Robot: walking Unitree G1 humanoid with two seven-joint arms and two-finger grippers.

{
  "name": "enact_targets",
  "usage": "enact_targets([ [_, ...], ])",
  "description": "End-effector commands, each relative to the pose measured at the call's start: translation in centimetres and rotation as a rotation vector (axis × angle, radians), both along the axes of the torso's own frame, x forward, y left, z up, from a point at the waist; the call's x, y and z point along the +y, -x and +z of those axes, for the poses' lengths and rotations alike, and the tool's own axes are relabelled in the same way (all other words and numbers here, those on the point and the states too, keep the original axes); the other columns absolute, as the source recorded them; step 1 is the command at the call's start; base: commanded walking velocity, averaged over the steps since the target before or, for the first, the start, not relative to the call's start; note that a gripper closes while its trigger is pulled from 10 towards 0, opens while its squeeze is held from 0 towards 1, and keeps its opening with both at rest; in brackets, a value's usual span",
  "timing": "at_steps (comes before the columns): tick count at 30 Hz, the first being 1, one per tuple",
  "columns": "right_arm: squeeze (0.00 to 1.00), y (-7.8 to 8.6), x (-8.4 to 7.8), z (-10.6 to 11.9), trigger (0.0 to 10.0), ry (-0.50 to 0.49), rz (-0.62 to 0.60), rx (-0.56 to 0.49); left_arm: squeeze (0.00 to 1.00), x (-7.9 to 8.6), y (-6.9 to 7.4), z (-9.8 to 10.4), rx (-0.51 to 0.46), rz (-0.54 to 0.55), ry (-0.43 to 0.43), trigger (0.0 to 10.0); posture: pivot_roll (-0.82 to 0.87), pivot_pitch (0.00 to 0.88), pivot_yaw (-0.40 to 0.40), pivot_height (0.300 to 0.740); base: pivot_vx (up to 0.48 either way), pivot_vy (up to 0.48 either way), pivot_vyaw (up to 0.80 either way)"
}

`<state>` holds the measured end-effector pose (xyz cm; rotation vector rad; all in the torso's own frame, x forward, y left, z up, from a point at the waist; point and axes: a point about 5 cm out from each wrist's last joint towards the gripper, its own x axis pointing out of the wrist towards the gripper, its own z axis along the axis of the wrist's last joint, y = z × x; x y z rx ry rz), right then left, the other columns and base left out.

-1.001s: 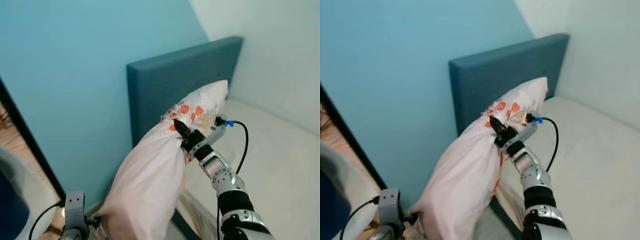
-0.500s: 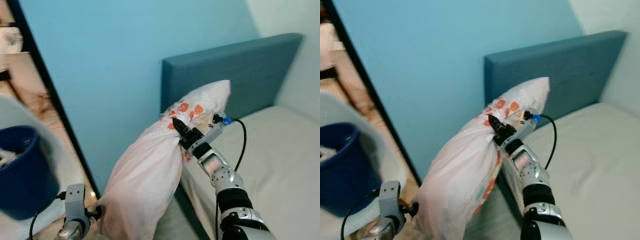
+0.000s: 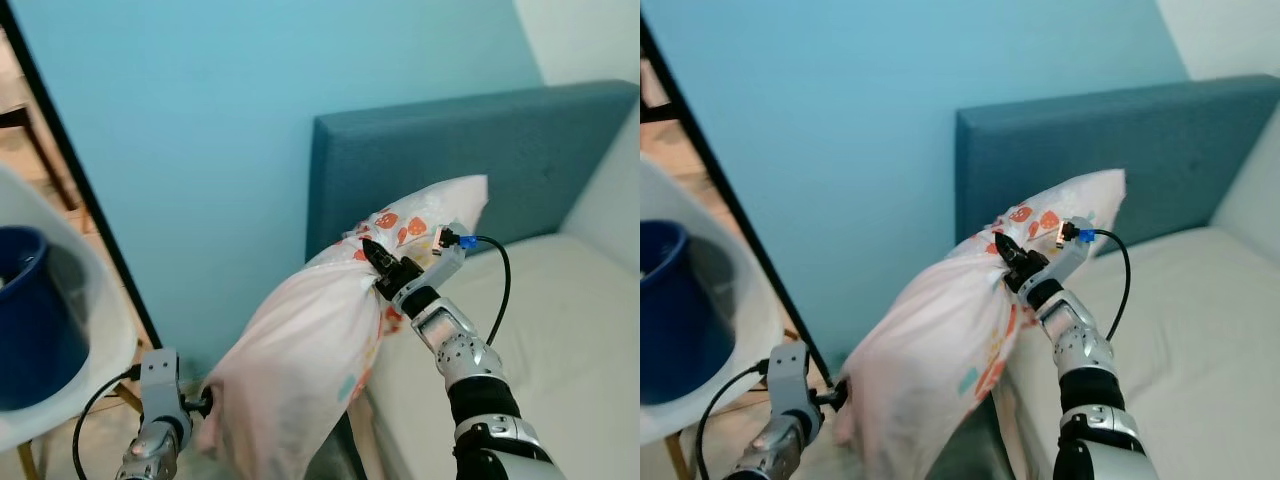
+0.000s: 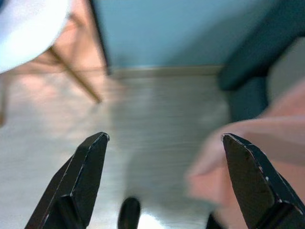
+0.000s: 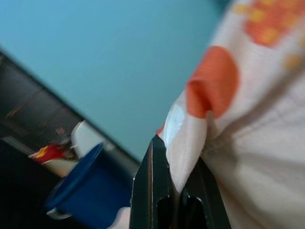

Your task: Clean up the room

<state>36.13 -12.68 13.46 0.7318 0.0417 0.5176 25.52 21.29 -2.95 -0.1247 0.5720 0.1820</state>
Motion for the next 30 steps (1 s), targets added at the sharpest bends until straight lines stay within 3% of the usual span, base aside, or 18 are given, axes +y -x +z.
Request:
enact_targets([
  [1, 0.0, -0.3, -0.5, 1.5, 10.0, -0.009, -0.018, -0.071, 0.0, -0.2, 0.1, -0.1, 0.006, 0.016, 0.008, 10.0, -0.04, 0.0, -0.061, 0.74, 0.0, 0.0, 0.0],
  [21, 0.0, -0.8, -2.9, 0.8, 10.0, 0.053, -0.155, 0.0, 0.0, -0.5, -1.2, 0.9, -0.044, 0.005, 0.001, 10.0, -0.06, 0.0, -0.07, 0.74, 0.0, 0.0, 0.0],
  [27, 0.0, -1.0, -4.5, 0.4, 10.0, 0.01, -0.268, 0.047, 0.0, -0.8, -3.2, 3.1, -0.16, -0.054, -0.08, 10.0, -0.05, 0.0, -0.082, 0.74, 0.0, 0.0, 0.0],
  [30, 0.0, -1.1, -4.9, 0.3, 10.0, 0.012, -0.29, 0.054, 0.0, -0.9, -3.5, 3.4, -0.176, -0.068, -0.094, 10.0, -0.05, 0.0, -0.082, 0.74, 0.0, 0.0, 0.0],
])
